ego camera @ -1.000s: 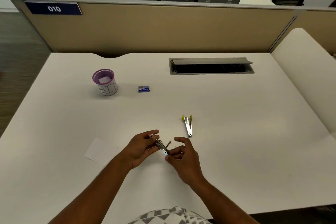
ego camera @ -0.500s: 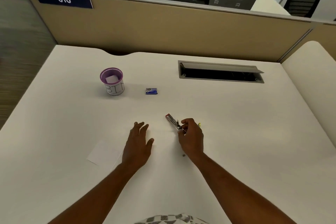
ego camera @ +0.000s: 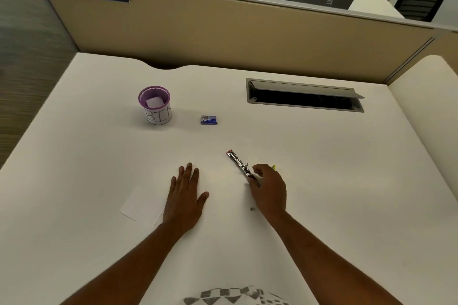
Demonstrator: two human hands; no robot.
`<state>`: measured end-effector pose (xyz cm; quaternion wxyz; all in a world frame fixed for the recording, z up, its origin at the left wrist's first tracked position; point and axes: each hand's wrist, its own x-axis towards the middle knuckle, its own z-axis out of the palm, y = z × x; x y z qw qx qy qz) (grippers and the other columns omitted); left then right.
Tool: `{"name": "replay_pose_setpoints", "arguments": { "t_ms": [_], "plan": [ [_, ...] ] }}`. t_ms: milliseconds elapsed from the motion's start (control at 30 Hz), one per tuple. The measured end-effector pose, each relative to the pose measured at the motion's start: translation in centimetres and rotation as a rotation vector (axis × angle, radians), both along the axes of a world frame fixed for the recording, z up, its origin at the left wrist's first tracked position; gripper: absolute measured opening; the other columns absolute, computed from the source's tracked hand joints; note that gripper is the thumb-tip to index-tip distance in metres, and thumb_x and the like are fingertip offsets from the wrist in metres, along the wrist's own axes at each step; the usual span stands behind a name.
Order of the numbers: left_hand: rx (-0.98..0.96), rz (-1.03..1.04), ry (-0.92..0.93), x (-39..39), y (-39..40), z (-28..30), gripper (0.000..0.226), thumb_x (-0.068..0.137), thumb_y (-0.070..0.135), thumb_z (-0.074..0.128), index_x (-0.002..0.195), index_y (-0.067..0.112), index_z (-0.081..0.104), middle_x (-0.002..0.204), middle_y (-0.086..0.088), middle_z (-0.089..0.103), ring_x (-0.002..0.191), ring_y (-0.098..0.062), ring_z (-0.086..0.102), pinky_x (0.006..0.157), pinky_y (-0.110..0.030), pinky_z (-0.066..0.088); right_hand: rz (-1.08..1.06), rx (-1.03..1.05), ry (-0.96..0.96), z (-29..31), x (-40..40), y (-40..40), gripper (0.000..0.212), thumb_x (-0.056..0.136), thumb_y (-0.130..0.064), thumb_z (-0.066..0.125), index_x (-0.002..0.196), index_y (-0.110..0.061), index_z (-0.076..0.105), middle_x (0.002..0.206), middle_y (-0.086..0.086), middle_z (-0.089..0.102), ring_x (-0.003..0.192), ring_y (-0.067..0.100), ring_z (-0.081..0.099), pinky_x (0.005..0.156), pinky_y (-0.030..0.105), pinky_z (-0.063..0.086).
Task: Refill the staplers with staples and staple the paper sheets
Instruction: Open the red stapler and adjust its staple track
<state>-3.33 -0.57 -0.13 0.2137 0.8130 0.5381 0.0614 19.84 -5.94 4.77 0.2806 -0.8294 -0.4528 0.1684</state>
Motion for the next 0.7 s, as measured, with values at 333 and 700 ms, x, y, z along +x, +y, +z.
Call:
{"name": "replay_pose_setpoints", "arguments": {
  "t_ms": [333, 700],
  "plan": [
    [-0.044, 0.026, 0.008, 0.6, 0.0, 0.7, 0.074, 0.102, 0.042, 0.043, 0.160, 0.010, 0.009, 0.169, -0.008, -0.007, 0.156, -0.026, -0.008, 0.127, -0.039, 0.003, 0.067, -0.035, -0.017, -1.4, -1.5, -7.3, 0.021, 0.081, -0.037, 0.077, 0.099, -0.031, 0.068, 0.095, -0.019, 0.066, 0.091, 0.006, 0.061, 0.081, 0.024, 0.049],
    [-0.056, 0.009, -0.024, 0.4, 0.1, 1.0, 0.075, 0.102, 0.042, 0.046, 0.160, 0.011, 0.010, 0.169, -0.007, -0.007, 0.156, -0.024, -0.008, 0.127, -0.038, 0.003, 0.163, -0.115, -0.091, -1.3, -1.5, -6.5, 0.008, 0.088, -0.017, 0.070, 0.092, -0.019, 0.077, 0.095, -0.002, 0.071, 0.089, 0.019, 0.067, 0.081, 0.030, 0.050]
  ]
}}
